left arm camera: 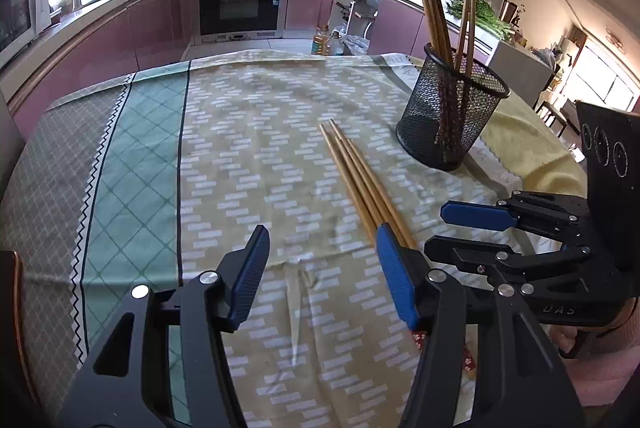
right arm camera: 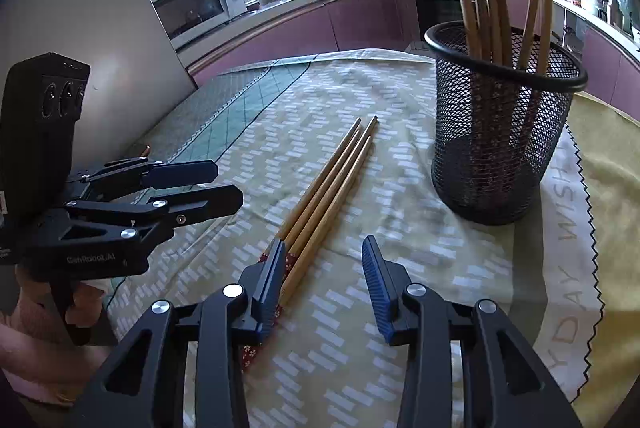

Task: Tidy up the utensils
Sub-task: 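Withdraw both tools from the holder back over the chopsticks on the cloth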

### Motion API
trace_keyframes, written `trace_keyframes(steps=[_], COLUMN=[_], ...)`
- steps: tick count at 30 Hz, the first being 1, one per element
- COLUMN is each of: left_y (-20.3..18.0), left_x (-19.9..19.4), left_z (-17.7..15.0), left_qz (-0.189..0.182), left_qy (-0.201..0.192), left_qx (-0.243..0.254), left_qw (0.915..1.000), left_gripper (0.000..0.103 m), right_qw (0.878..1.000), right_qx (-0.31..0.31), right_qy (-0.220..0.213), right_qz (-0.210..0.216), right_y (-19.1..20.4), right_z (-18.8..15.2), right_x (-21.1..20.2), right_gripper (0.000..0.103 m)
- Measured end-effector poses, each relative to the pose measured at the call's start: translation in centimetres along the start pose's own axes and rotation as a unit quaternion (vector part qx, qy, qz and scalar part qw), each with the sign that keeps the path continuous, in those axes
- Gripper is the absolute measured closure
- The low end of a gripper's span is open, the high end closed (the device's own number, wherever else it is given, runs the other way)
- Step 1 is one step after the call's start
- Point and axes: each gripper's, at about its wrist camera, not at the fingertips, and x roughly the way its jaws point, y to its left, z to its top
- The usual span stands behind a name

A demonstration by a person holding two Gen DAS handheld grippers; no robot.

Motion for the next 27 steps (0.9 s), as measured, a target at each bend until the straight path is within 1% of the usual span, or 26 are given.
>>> trace_keyframes(steps=[3, 9, 18, 19, 27], left_y=[-0.2, -0.4, -0.9, -1.0, -1.7], left_x=[0.1, 0.3, 1.0, 1.1, 2.1], left_z=[-0.2, -0.4, -0.2, -0.1, 0.6], left_qz=[-0.004, -0.005, -0.007, -0.007, -0.012], left_qy=[0.004, 0.007, 0.011, 0.012, 0.015], left_qx=[-0.001, 0.002, 0.009, 0.011, 0.024], left_qw=[1.0000, 1.0000, 0.9999, 0.9998, 0.9995], left_gripper=[0.048, 0.048, 0.048, 0.048, 0.049], right_qw=[1.000, 1.000, 1.000, 1.000, 0.999], right_qx=[-0.001, 0.001, 0.002, 0.003, 0.014], right_qy=[0.004, 0.011, 0.014, 0.014, 0.015], right_qz=[-0.002, -0.011, -0.020, -0.022, -0.030], right_y=[0.3, 0.4, 0.3, 0.4, -0.6], right_z=[-0.1, -0.3, -0.4, -0.3, -0.4], right_x=[0.3, 0.6, 0.4, 0.7, 0.3], right_gripper=[0.065, 0.070, 0.075, 0.077, 0.077])
